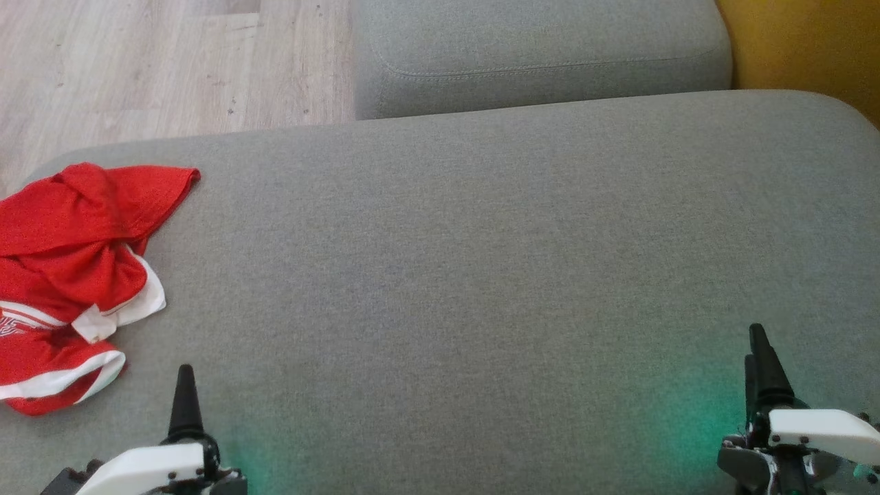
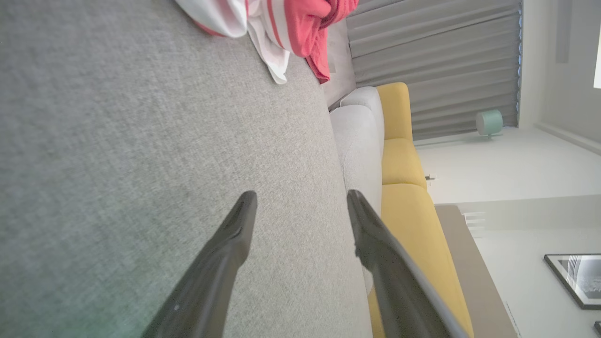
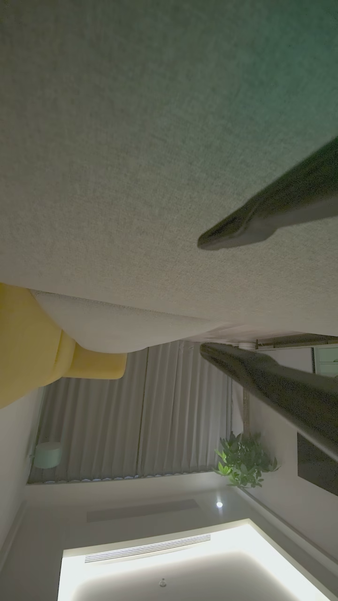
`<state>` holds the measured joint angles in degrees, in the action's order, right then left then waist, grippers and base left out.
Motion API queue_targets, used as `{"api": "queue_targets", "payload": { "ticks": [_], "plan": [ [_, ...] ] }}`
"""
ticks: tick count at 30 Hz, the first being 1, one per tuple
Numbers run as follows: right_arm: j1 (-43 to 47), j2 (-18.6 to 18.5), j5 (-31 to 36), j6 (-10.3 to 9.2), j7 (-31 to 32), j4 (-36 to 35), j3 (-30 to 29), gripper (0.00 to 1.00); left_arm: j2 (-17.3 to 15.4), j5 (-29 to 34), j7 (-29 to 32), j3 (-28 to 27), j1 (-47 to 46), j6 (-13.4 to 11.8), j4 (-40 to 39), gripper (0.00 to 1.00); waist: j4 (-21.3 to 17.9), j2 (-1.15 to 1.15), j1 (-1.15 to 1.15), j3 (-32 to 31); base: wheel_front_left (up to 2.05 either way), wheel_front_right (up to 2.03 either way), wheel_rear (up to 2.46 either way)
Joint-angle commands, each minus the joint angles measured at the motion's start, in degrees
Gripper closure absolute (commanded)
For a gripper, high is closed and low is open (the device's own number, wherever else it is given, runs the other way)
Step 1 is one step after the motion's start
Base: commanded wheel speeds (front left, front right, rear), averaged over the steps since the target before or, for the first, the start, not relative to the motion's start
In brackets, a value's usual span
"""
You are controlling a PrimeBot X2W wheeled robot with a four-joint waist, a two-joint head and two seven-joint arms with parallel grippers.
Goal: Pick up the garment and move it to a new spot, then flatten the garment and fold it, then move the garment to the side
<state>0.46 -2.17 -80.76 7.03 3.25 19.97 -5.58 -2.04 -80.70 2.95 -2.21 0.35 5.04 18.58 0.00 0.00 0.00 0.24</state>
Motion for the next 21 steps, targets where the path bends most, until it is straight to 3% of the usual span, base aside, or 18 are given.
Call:
{"api": "queue_targets", "payload": {
  "ticks": [1, 21],
  "plan": [
    [-2.89, -0.24, 0.94, 0.08, -0.56, -2.24, 0.44, 0.0, -0.42, 1.0, -0.4, -0.2, -1.87, 0.04, -2.03, 0.0, 0.01, 0.0, 0.0, 0.0, 0.0, 0.0, 0.0],
    [-3.36, -0.33, 16.93, 0.15, -3.94, -3.51, 2.71, 0.0, -1.06, 17.41, -3.75, 2.41, -1.53, -1.54, -3.62, 0.0, 0.08, 0.0, 0.0, -0.18, 0.0, 0.0, 0.0]
  ]
}}
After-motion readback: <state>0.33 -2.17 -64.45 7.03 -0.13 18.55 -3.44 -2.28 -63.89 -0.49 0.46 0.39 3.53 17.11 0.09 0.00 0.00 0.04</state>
